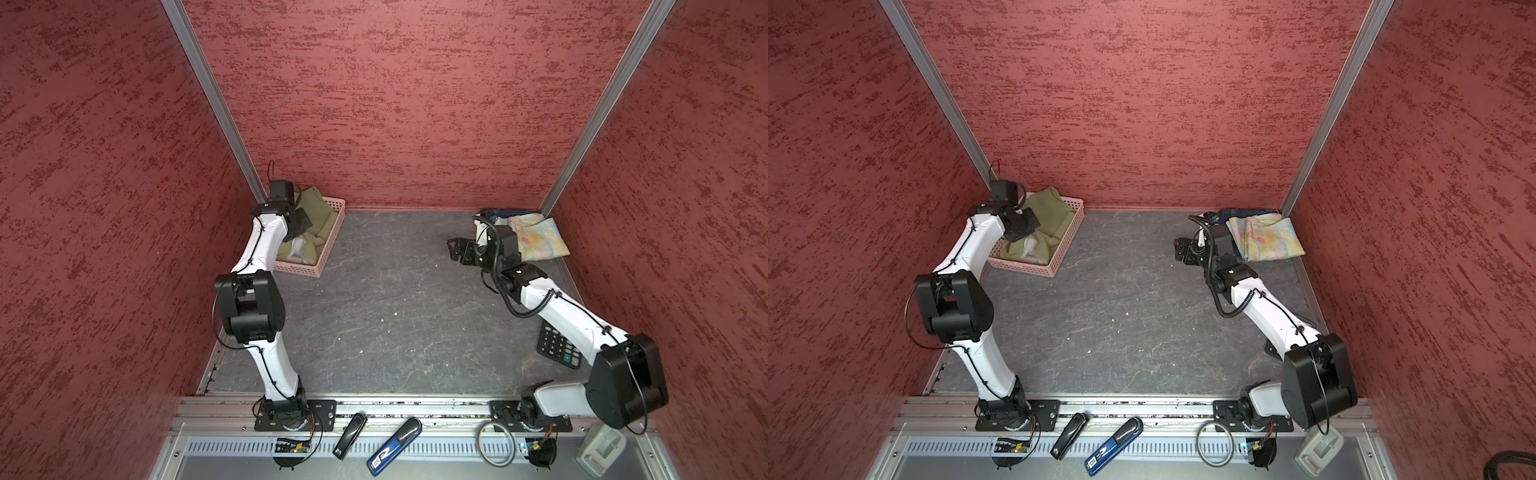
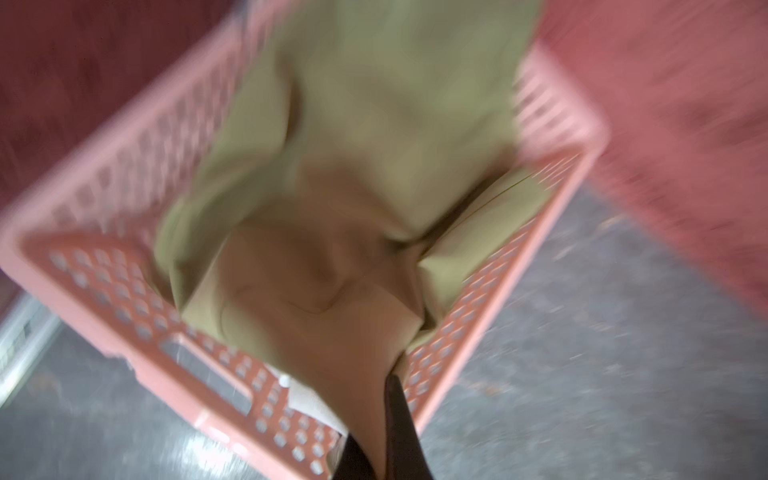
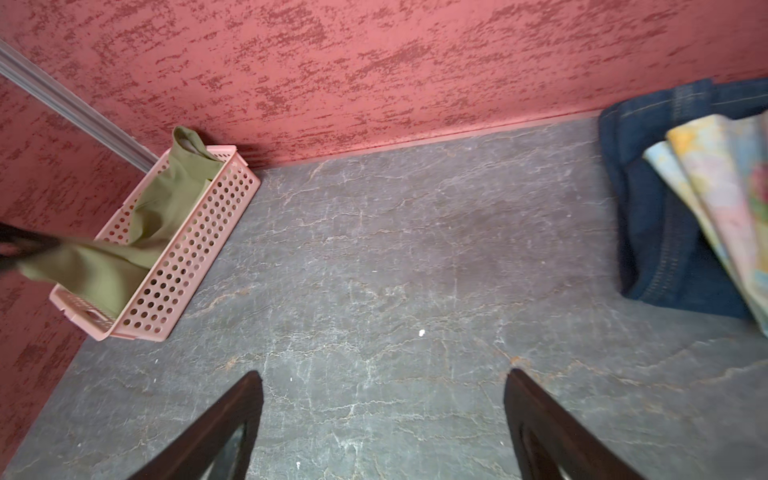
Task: Fold and stack the skirts
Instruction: 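Grasp the olive skirt in the pink basket with the left gripper and lift, then lay the olive skirt on the table center with the left gripper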
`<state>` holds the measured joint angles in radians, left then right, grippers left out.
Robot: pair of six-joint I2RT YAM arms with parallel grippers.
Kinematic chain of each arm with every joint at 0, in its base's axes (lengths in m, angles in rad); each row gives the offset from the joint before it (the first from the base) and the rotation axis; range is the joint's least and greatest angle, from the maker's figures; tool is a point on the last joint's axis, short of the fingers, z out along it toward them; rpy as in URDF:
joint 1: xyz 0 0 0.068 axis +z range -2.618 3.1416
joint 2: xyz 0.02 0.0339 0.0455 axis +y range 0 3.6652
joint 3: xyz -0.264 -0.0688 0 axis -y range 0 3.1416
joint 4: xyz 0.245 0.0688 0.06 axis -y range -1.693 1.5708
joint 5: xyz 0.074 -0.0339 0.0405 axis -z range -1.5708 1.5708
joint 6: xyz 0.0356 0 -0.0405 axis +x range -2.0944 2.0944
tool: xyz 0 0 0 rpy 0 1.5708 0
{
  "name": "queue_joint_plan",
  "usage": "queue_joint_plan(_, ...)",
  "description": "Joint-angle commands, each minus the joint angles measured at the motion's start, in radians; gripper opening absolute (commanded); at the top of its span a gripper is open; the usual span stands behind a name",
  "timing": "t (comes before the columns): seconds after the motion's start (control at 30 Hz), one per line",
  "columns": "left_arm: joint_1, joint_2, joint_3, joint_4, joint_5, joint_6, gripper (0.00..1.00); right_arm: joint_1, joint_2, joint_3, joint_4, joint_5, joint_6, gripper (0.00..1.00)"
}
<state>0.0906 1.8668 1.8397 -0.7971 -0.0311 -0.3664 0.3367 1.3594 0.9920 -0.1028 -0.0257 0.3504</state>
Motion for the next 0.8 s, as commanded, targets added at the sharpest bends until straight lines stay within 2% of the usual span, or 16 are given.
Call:
queue_joint_plan(0.0, -0.039, -0.166, 0.065, 0.074, 0.056, 0.045, 0.0, -0.002, -0.05, -0.034, 0.008, 0.084, -0.005, 0.91)
queue_joint_plan(0.13, -0.126, -0.292, 0.119, 0.122, 0.146, 0.078, 0.0, -0.023, -0.094, -0.06, 0.02, 0.121, 0.025, 0.92)
queue_joint_plan(0.2, -0.214, -0.342, 0.142, 0.149, 0.194, 0.12, 0.0, -0.055, -0.104, -0.054, 0.019, 0.101, 0.056, 0.92)
queue_joint_plan(0.33, -0.389, -0.425, 0.165, 0.17, 0.219, 0.152, 0.0, -0.139, -0.12, -0.024, -0.006, 0.06, 0.107, 0.93)
queue_joint_plan(0.5, -0.569, -0.546, 0.11, 0.246, 0.274, 0.149, 0.0, -0.278, -0.185, -0.032, -0.005, -0.015, 0.165, 0.94)
queue_joint_plan(0.63, -0.621, -0.601, 0.025, 0.305, 0.301, 0.112, 0.0, -0.321, -0.229, -0.029, -0.04, 0.005, 0.146, 0.94)
queue_joint_plan(0.77, -0.597, -0.565, -0.021, 0.3, 0.303, 0.073, 0.0, -0.337, -0.245, -0.029, -0.066, 0.015, 0.131, 0.95)
